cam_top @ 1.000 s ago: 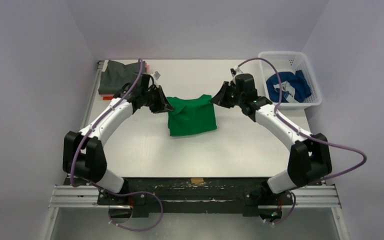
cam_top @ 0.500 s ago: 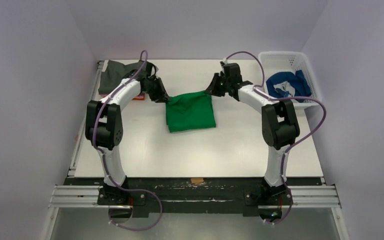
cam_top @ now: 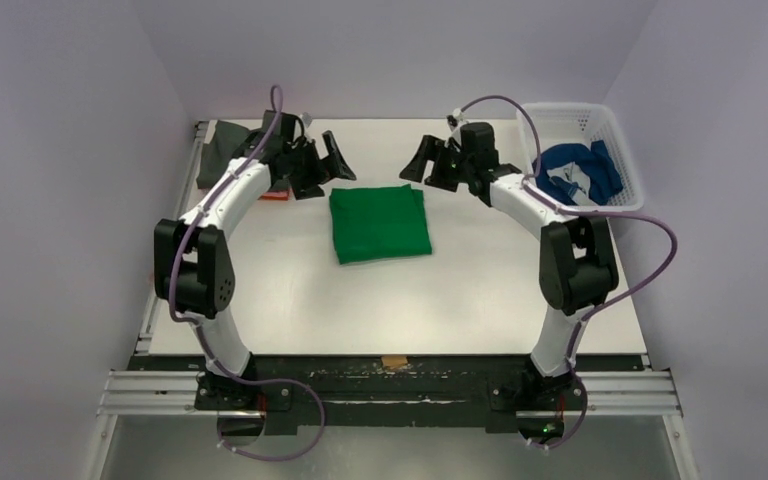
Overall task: Fold and stack the t-shirts
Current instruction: Fold the long partially folded tshirt into a neat square
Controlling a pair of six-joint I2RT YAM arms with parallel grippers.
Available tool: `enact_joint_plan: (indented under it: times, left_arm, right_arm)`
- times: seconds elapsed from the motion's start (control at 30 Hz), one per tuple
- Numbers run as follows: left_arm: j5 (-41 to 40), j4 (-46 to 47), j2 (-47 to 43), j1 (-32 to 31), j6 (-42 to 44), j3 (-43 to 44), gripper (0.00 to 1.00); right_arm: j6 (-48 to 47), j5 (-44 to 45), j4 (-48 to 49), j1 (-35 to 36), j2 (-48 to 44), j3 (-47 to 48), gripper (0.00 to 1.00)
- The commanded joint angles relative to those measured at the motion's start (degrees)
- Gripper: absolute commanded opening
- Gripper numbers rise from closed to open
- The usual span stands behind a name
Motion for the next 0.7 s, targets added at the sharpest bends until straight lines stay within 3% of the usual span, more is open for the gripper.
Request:
enact_joint_plan:
  times: [0.0,0.23,0.43,0.57,0.67]
  left_arm:
    - [6.18,4.65,2.39,-2.26,-0.72,0.16,1.00]
    - [7.10,5.60,13.95,-2.48,-2.11,6.75,1.00]
    - [7.23,1.49,22.96,-2.40,-2.90,12.26,1.00]
    - [8.38,2.25,22.80,-2.48,-3.52,10.37,1.00]
    - [7.57,3.86,18.20,-2.97,-2.85,3.45,1.00]
  right_arm:
    - [3.48,-10.97,12.43,2.20,-1.99,-3.61,0.79]
    - [9.57,-13.44,17.01,3.77,9.35,1.83,0.79]
    - [12.04,-7.80,16.91,3.88,15.88,2.37,0.79]
    - [11.09,-6.49,13.40,3.93,17.19,1.68,0.78]
    - [9.62,-5.63,14.16,5.00,13.55,-4.82,0.77]
